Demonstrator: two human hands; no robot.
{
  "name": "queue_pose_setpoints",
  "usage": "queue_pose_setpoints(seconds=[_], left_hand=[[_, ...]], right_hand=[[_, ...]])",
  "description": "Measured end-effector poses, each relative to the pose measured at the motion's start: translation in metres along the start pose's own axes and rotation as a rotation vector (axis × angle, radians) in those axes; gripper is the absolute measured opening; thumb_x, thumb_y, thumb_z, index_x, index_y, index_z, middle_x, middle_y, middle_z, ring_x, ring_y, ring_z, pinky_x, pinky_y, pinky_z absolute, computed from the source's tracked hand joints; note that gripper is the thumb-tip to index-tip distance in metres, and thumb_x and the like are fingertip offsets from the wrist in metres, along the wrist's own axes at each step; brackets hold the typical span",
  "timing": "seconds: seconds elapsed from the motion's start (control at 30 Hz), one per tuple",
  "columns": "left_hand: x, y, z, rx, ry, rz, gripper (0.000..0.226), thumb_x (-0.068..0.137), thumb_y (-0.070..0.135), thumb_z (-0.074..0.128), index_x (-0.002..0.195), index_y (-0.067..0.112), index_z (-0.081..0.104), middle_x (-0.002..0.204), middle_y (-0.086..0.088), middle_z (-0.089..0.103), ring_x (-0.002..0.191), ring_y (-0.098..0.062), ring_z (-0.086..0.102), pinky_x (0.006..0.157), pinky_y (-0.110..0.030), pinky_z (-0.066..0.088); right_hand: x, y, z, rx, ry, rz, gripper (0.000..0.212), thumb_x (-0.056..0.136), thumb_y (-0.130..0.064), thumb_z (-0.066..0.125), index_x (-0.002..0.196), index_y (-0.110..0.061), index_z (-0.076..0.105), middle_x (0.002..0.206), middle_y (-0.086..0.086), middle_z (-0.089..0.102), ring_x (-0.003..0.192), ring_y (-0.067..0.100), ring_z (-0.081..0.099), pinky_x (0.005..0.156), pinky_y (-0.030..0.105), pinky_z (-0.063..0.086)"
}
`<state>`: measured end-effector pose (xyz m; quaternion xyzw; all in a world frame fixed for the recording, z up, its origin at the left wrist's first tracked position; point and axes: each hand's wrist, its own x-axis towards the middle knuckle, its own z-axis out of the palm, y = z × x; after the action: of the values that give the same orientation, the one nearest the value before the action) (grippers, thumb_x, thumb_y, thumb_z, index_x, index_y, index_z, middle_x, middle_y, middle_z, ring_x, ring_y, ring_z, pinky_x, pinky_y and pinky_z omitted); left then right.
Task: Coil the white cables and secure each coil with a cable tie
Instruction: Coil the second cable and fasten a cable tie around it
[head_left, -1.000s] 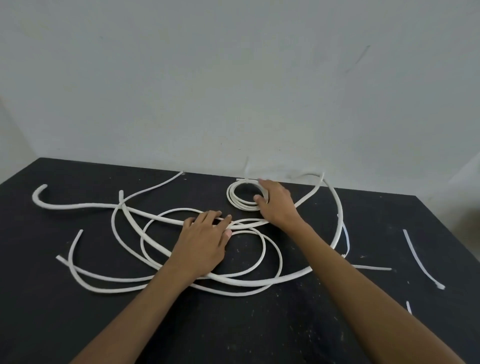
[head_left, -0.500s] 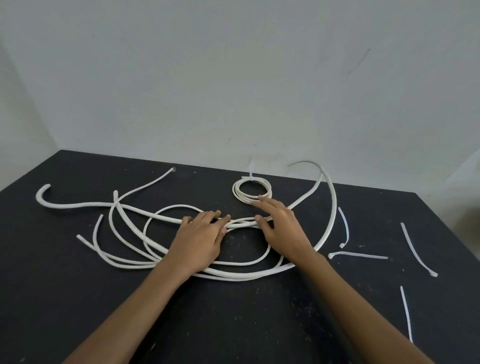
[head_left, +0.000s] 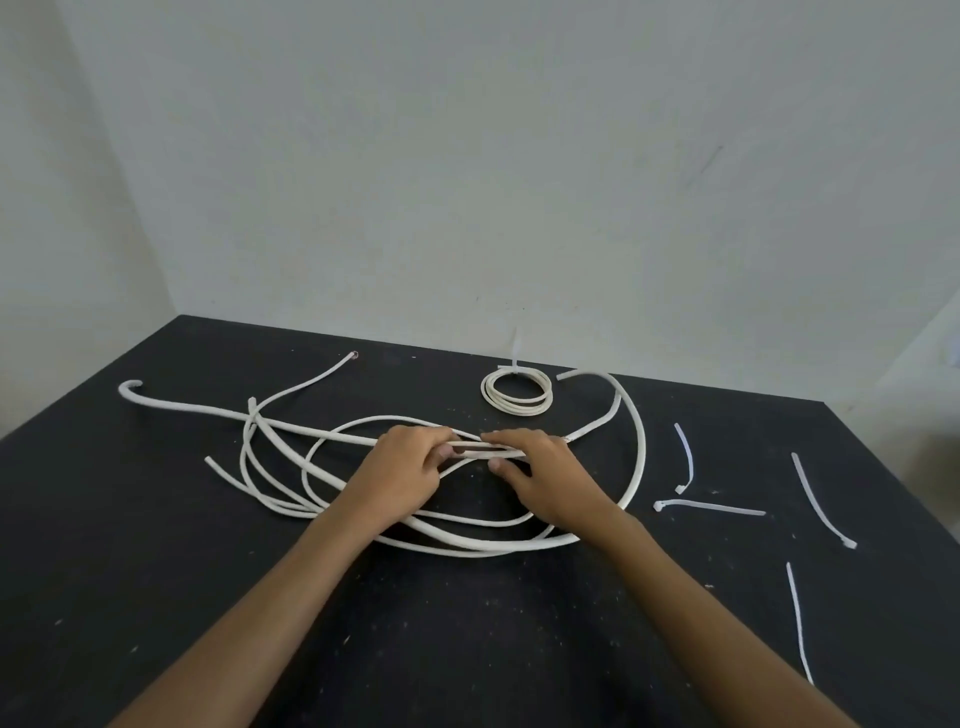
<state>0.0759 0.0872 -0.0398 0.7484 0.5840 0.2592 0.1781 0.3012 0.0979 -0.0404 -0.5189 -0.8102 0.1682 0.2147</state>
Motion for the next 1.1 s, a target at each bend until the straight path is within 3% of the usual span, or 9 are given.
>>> queue_pose_setpoints(seconds=[0.1, 0.2, 0.3, 0.43, 0.53, 0.7, 0.8, 0.9, 1.1], left_hand=[[-0.004, 0.009, -0.008, -0.144, -0.005, -0.045, 0.027, 0.109, 0.015, 0.054, 0.101, 0.025, 0.078, 0.074, 0.009, 0.063, 0.063, 0.002, 0.057, 0.061, -0.019, 0.037], [-0.006, 0.012, -0.015, -0.271, 0.044, -0.101, 0.033, 0.110, 0.012, 0.050, 0.098, 0.026, 0.077, 0.088, 0.013, 0.073, 0.083, 0.010, 0.063, 0.074, -0.011, 0.040], [-0.007, 0.011, -0.023, -0.456, 0.122, -0.171, 0.036, 0.111, 0.009, 0.045, 0.096, 0.022, 0.075, 0.095, 0.009, 0.081, 0.098, -0.001, 0.074, 0.091, -0.022, 0.050], [-0.008, 0.010, -0.029, -0.693, 0.290, -0.284, 0.036, 0.112, 0.006, 0.037, 0.100, 0.010, 0.070, 0.088, -0.007, 0.081, 0.083, -0.019, 0.081, 0.083, -0.040, 0.060], [-0.008, 0.015, -0.031, -0.692, 0.300, -0.273, 0.032, 0.113, 0.011, 0.040, 0.106, 0.016, 0.071, 0.083, -0.007, 0.079, 0.073, -0.021, 0.078, 0.072, -0.036, 0.058], [-0.002, 0.028, -0.040, -0.584, 0.312, -0.174, 0.032, 0.111, 0.016, 0.048, 0.101, 0.026, 0.077, 0.067, -0.004, 0.061, 0.055, -0.004, 0.052, 0.055, -0.019, 0.042], [0.002, 0.042, -0.049, -0.474, 0.242, -0.078, 0.032, 0.109, 0.013, 0.052, 0.099, 0.027, 0.078, 0.066, -0.008, 0.062, 0.054, -0.002, 0.052, 0.055, -0.012, 0.040], [0.007, 0.052, -0.049, -0.396, 0.169, -0.022, 0.031, 0.107, 0.015, 0.055, 0.097, 0.034, 0.077, 0.065, -0.001, 0.062, 0.056, -0.004, 0.050, 0.058, -0.020, 0.041], [0.001, 0.048, -0.048, -0.417, 0.073, -0.035, 0.023, 0.108, 0.039, 0.056, 0.097, 0.038, 0.077, 0.057, 0.010, 0.052, 0.057, -0.006, 0.049, 0.072, -0.036, 0.049]], right_hand=[[0.003, -0.005, 0.001, 0.071, 0.056, 0.031, 0.019, 0.107, -0.025, 0.064, 0.122, -0.025, 0.075, 0.110, -0.011, 0.076, 0.095, 0.003, 0.064, 0.089, 0.027, 0.045], [0.005, -0.006, -0.002, 0.124, 0.080, 0.087, 0.012, 0.107, -0.025, 0.063, 0.108, -0.022, 0.075, 0.100, -0.011, 0.076, 0.099, 0.009, 0.066, 0.087, 0.027, 0.047], [0.005, -0.005, -0.007, 0.153, 0.087, 0.143, 0.017, 0.108, -0.029, 0.062, 0.095, -0.022, 0.072, 0.090, -0.007, 0.075, 0.097, 0.014, 0.068, 0.086, 0.032, 0.051], [0.001, -0.003, -0.018, 0.261, 0.130, 0.167, 0.028, 0.110, -0.019, 0.055, 0.090, -0.020, 0.073, 0.075, 0.000, 0.073, 0.080, 0.021, 0.071, 0.077, 0.028, 0.054], [-0.001, -0.010, -0.028, 0.278, 0.116, 0.150, 0.031, 0.111, -0.014, 0.052, 0.088, -0.019, 0.073, 0.072, 0.002, 0.073, 0.080, 0.028, 0.070, 0.073, 0.028, 0.054], [0.002, -0.005, -0.044, 0.341, 0.024, 0.184, 0.020, 0.104, -0.036, 0.061, 0.100, -0.028, 0.079, 0.096, 0.002, 0.080, 0.097, 0.021, 0.076, 0.099, 0.052, 0.060], [0.002, -0.012, -0.050, 0.259, -0.059, 0.143, 0.027, 0.105, -0.046, 0.059, 0.120, -0.033, 0.077, 0.108, -0.010, 0.080, 0.108, 0.009, 0.073, 0.104, 0.044, 0.057], [0.002, -0.030, -0.053, 0.359, -0.059, 0.096, 0.029, 0.114, -0.035, 0.049, 0.112, -0.025, 0.076, 0.091, -0.010, 0.077, 0.091, 0.003, 0.069, 0.090, 0.025, 0.053], [0.006, -0.017, -0.059, 0.702, 0.317, 0.286, 0.035, 0.114, -0.009, 0.040, 0.088, -0.013, 0.064, 0.072, -0.001, 0.055, 0.070, 0.015, 0.053, 0.067, 0.024, 0.043]])
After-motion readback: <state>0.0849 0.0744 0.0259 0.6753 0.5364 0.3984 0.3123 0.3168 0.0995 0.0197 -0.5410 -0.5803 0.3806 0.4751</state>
